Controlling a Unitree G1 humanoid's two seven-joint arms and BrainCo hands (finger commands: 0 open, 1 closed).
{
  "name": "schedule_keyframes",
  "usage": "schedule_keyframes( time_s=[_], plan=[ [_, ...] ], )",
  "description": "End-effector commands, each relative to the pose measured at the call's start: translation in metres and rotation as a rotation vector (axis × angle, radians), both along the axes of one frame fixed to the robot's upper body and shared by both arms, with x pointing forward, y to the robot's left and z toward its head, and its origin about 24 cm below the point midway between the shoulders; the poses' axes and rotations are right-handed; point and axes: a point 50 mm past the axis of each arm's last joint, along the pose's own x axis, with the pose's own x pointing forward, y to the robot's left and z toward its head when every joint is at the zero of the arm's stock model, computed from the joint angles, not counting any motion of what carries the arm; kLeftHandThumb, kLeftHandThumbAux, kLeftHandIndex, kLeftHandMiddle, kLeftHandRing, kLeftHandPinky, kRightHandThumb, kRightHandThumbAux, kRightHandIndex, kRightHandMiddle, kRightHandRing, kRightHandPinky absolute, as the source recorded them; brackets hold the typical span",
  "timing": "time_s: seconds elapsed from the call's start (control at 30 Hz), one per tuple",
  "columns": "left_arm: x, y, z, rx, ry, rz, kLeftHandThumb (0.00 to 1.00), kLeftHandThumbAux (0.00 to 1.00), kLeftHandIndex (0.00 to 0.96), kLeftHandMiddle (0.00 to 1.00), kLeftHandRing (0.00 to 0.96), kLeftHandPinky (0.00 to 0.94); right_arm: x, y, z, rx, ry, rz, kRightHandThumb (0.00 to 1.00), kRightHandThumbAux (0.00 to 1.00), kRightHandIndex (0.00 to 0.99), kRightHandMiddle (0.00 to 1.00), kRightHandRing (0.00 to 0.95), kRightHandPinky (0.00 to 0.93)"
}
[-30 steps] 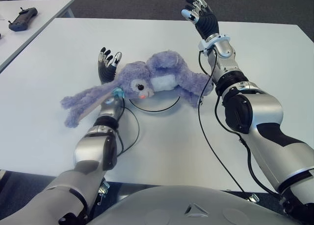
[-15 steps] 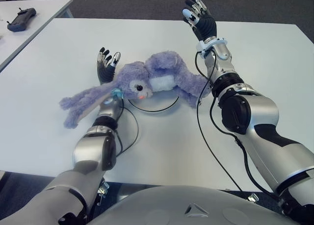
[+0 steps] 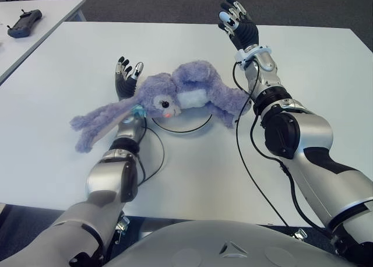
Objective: Put the doll into the plate.
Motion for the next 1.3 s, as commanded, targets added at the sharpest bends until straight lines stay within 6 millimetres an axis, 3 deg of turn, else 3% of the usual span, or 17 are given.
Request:
schedule_keyframes(
  time_s=[0.03,0.33,0.57,1.3],
  plan=[
    [-0.11,-0.007,-0.123,-0.057,0.507,-0.015,0.0,0.542,0.048,0.12,0.12,0.119,0.002,-0.005,-0.006,0.01,0.077,0.009,0.0,0.644,0.035,0.028,0.0,0.0],
    [-0.109,-0.008,-0.122,-0.061,0.502,-0.016,0.0,0.555,0.053,0.134,0.137,0.143,0.0,-0.016,-0.016,-0.04,0.124,-0.003,0.0,0.608,0.037,0.03,0.0,0.0],
    [-0.108,-0.008,-0.121,-0.071,0.49,-0.016,0.0,0.546,0.046,0.132,0.134,0.125,-0.011,-0.03,-0.057,-0.139,0.262,-0.029,0.0,0.603,0.053,0.03,0.0,0.0],
    [-0.109,-0.003,-0.121,-0.111,0.474,-0.014,0.0,0.537,0.04,0.104,0.102,0.081,-0.024,-0.033,-0.098,-0.038,0.439,-0.19,0.0,0.654,0.111,0.088,0.032,0.0]
  ],
)
